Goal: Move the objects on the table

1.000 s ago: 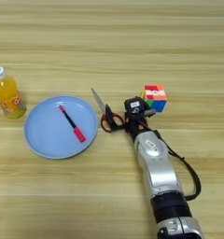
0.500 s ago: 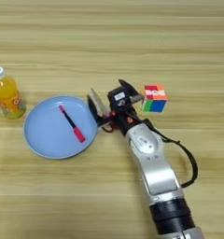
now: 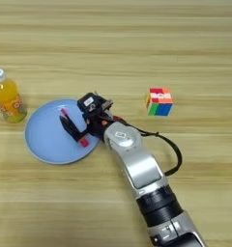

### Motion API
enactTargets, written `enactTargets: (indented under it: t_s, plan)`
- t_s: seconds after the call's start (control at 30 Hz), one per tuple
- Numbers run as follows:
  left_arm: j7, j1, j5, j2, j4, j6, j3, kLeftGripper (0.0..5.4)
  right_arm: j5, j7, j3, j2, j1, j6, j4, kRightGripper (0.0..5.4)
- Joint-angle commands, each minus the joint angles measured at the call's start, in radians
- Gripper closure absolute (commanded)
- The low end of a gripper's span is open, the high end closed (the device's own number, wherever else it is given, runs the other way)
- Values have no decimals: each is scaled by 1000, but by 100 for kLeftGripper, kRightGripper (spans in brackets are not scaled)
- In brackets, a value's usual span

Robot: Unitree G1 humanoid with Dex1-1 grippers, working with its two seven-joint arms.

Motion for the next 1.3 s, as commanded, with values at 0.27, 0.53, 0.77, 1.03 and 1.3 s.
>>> enactTargets:
  t_s: [0.27, 0.53, 0.77, 1.03, 1.3]
  plan:
    - [9, 0, 5, 1, -14, 6, -9, 3, -38, 11, 31, 19, -42, -29, 172, 0]
    - [10, 2, 5, -1, -18, 6, -11, 3, -38, 19, 31, 29, -46, -22, 225, 0]
    - [13, 5, 7, -3, -24, 7, -13, 3, -42, 32, 34, 35, -56, 5, 276, 0]
    - [15, 8, 7, -5, -32, 8, -14, 0, -45, 52, 46, 37, -61, 18, 320, 58]
    - [18, 10, 8, -8, -38, 11, -16, 0, -39, 64, 42, 41, -58, 22, 321, 142]
